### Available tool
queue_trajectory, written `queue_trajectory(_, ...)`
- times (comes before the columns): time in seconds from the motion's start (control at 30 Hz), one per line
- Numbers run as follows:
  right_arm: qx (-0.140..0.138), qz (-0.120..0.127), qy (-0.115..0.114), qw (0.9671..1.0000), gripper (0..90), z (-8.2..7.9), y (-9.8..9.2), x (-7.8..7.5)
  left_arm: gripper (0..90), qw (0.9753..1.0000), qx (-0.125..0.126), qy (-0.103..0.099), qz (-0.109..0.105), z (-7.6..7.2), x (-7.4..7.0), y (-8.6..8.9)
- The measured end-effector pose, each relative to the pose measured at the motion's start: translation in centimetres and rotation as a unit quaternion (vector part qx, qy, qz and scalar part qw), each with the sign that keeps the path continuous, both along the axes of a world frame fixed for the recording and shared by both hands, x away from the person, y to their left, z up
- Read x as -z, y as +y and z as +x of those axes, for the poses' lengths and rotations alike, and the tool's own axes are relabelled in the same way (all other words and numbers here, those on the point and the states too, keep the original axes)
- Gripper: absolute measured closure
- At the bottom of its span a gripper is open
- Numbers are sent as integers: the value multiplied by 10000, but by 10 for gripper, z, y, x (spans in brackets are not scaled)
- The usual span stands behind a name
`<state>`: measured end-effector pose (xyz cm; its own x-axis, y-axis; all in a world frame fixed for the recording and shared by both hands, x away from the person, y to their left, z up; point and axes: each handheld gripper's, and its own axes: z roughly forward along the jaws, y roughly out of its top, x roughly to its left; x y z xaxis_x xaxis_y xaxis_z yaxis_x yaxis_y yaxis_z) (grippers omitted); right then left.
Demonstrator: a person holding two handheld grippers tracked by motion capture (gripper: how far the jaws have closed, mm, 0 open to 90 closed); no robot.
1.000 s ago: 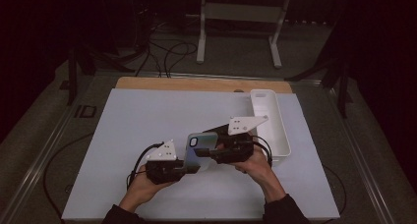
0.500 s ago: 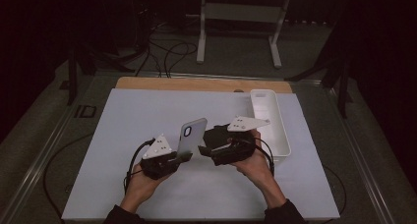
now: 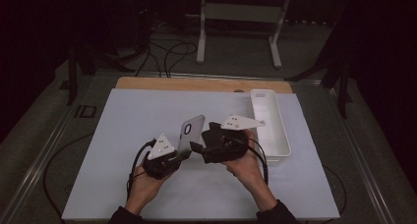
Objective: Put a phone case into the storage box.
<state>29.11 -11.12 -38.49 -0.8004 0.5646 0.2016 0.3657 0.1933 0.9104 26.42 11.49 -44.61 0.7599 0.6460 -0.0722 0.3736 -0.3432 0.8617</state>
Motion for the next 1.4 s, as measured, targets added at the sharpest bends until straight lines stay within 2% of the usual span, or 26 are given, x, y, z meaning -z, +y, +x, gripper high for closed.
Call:
queue_trajectory(0.17,185,231,132,9995,89,1,10,-5,859,10000,-23,-40,10,-2,1,-5)
queue_trajectory(0.23,347,215,167,9990,133,1,13,-6,860,10000,-51,-61,39,-3,1,-6)
queue_trajectory(0.33,503,210,205,9983,154,2,16,-6,860,9999,-69,-66,53,-4,2,-9)
queue_trajectory(0.53,670,258,260,9971,153,4,19,-4,858,9999,-121,-48,63,-5,3,-14)
queue_trajectory(0.8,741,189,125,9970,166,2,21,-3,853,9999,-133,-37,98,-7,4,-18)
queue_trajectory(1.17,669,198,108,9975,170,1,20,-5,835,9998,-129,-99,120,-7,2,-16)
queue_trajectory(1.33,671,176,83,9976,170,1,19,-5,736,9999,-68,-114,21,-7,-1,-12)
queue_trajectory(1.4,683,149,60,9975,170,1,18,-5,655,9999,-4,-119,-57,-8,-3,-10)
